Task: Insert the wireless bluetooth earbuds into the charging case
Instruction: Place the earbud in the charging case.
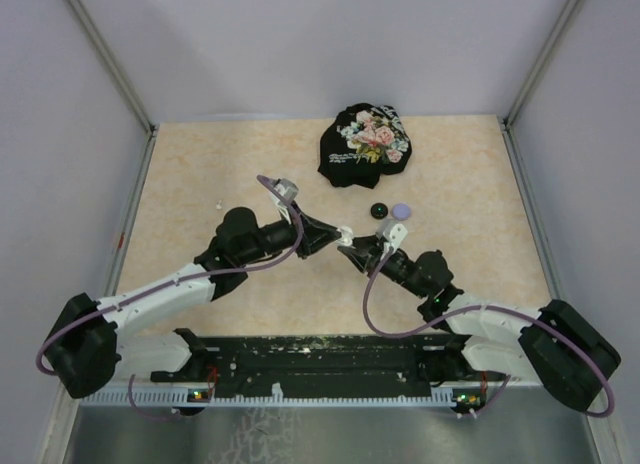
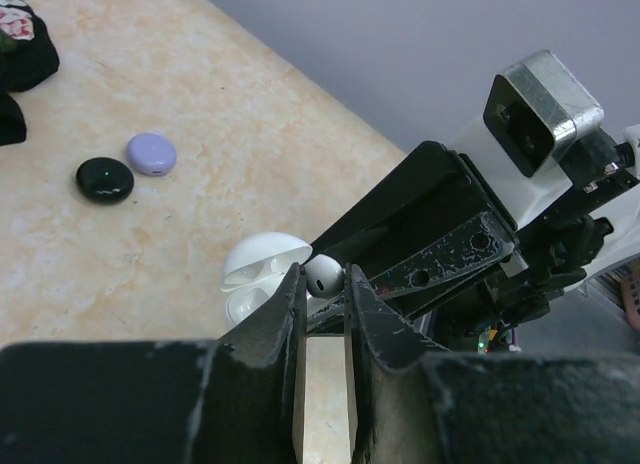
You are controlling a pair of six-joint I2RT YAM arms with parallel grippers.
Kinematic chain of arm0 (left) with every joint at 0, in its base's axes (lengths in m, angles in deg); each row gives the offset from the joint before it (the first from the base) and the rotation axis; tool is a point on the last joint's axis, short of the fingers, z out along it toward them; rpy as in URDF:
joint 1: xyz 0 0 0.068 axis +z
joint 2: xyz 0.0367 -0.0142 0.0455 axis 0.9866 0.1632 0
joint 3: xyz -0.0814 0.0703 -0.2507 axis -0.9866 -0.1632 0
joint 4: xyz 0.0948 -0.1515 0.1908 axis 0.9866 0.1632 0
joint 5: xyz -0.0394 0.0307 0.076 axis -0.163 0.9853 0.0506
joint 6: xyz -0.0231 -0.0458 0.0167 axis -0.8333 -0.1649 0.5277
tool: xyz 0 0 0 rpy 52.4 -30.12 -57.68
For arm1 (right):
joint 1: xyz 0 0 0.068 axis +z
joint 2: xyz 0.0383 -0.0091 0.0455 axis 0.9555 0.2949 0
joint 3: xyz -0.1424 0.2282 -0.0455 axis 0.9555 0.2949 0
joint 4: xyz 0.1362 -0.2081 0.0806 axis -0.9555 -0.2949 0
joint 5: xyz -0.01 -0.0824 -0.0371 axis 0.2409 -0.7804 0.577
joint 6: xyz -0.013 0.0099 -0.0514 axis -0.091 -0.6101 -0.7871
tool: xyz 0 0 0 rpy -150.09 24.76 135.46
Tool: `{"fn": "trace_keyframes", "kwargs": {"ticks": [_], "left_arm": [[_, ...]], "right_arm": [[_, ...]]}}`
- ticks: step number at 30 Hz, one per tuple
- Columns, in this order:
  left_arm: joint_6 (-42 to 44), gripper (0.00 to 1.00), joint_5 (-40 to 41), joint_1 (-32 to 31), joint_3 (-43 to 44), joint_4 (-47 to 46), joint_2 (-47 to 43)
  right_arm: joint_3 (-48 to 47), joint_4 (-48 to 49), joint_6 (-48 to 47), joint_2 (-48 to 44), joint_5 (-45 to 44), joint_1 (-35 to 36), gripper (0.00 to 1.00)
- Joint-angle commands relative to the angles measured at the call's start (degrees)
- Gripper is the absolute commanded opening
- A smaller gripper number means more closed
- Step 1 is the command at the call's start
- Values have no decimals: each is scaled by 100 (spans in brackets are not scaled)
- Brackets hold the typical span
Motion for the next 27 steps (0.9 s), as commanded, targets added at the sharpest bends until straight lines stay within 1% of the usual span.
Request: {"fn": "trace_keyframes", "kwargs": {"ticks": [1,7,9,19,27], "left_arm": [[108,18,-51,-207,-75,-649,115],[215,18,-46,-312,-73,-661,124],[215,18,-21,-326,-80,-658,124],[173,18,-43,-442,-72,-748,269],[259,18,186,-450,-72,-414,136]], "right_arm": [[101,768,67,-165,79,53,0],[327,1558,-21,-17,332,49,0],[337,1676,-21,22,420,55,0],[360,1695,-21,8,414,53,0],[386,1728,-34,-28,338,53,0]]}}
